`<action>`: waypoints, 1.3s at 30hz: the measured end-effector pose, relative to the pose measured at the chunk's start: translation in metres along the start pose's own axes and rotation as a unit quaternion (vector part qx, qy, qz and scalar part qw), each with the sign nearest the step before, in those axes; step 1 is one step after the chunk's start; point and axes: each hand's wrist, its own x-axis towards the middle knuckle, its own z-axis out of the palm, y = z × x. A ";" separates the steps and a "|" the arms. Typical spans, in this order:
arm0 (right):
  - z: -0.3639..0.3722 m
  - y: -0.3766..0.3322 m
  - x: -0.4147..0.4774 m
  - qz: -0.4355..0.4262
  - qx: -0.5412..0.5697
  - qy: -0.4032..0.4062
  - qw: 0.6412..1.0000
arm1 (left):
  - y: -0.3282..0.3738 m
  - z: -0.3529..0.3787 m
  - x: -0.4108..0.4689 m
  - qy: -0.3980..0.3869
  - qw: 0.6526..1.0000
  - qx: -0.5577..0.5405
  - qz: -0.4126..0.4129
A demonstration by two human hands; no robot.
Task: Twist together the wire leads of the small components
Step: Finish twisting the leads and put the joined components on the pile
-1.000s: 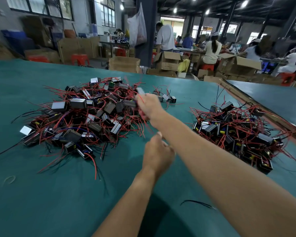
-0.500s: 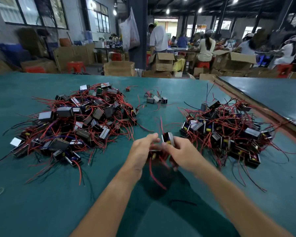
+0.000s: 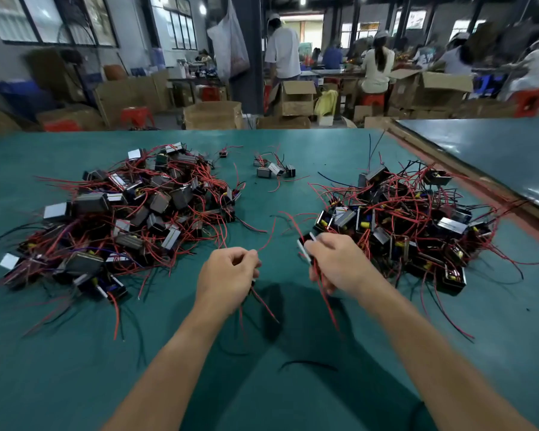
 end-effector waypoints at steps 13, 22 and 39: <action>-0.004 0.011 -0.001 -0.041 -0.197 -0.041 0.979 | 0.005 -0.006 0.004 0.025 0.989 -0.137 -0.042; -0.002 0.012 -0.005 -0.054 -0.282 -0.088 0.954 | 0.006 -0.022 -0.008 -0.172 0.975 0.059 0.126; 0.005 0.011 -0.004 -0.066 -0.173 -0.020 0.982 | 0.014 -0.024 -0.003 0.069 0.987 -0.099 0.102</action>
